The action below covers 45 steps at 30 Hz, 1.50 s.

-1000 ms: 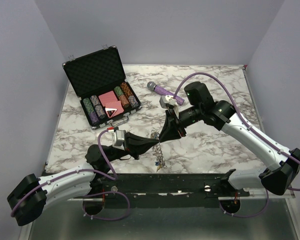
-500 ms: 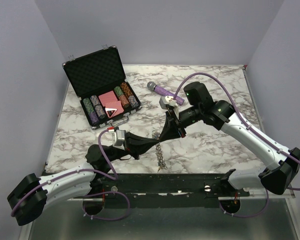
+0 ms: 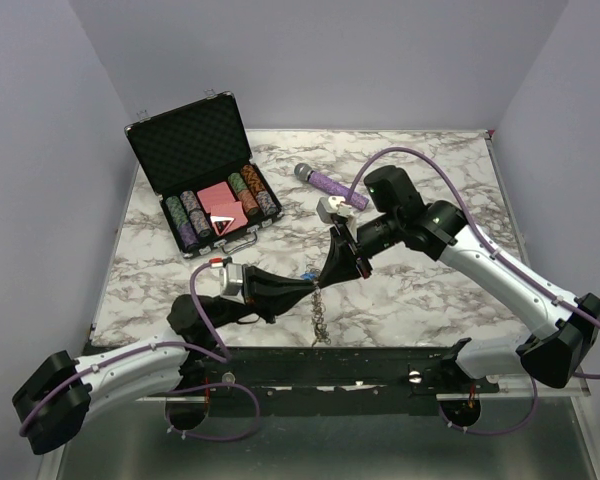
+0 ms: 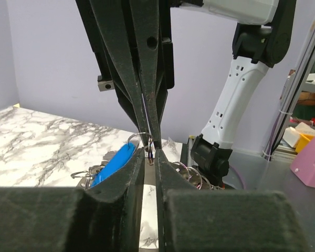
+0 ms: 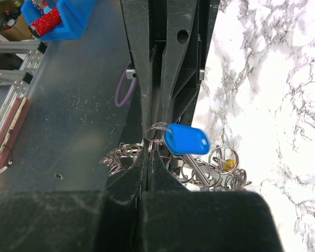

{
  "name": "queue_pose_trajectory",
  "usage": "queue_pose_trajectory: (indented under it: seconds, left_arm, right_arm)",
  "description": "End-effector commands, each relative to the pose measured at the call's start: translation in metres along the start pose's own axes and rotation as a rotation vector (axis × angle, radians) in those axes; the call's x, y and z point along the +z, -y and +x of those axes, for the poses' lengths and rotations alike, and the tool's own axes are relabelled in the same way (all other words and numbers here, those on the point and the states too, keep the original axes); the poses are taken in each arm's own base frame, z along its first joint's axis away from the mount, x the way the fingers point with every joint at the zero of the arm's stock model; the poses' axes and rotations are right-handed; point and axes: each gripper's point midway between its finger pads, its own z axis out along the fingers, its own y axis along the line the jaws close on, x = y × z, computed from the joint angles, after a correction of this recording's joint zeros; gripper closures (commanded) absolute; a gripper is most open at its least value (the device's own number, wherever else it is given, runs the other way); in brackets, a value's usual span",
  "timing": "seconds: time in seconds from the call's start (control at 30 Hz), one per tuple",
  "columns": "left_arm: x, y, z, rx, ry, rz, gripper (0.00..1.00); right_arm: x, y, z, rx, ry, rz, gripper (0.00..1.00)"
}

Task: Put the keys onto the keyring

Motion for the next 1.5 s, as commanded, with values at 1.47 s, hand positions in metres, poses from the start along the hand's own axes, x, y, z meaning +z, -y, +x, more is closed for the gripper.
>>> queue_pose_trajectory:
  seconds: [1.47]
  left_arm:
    - [0.003, 0.005, 0.004, 0.625, -0.597, 0.347, 0.51]
  right_arm:
    - [-0.011, -0.002, 0.023, -0.059, -0.076, -0.019, 1.00]
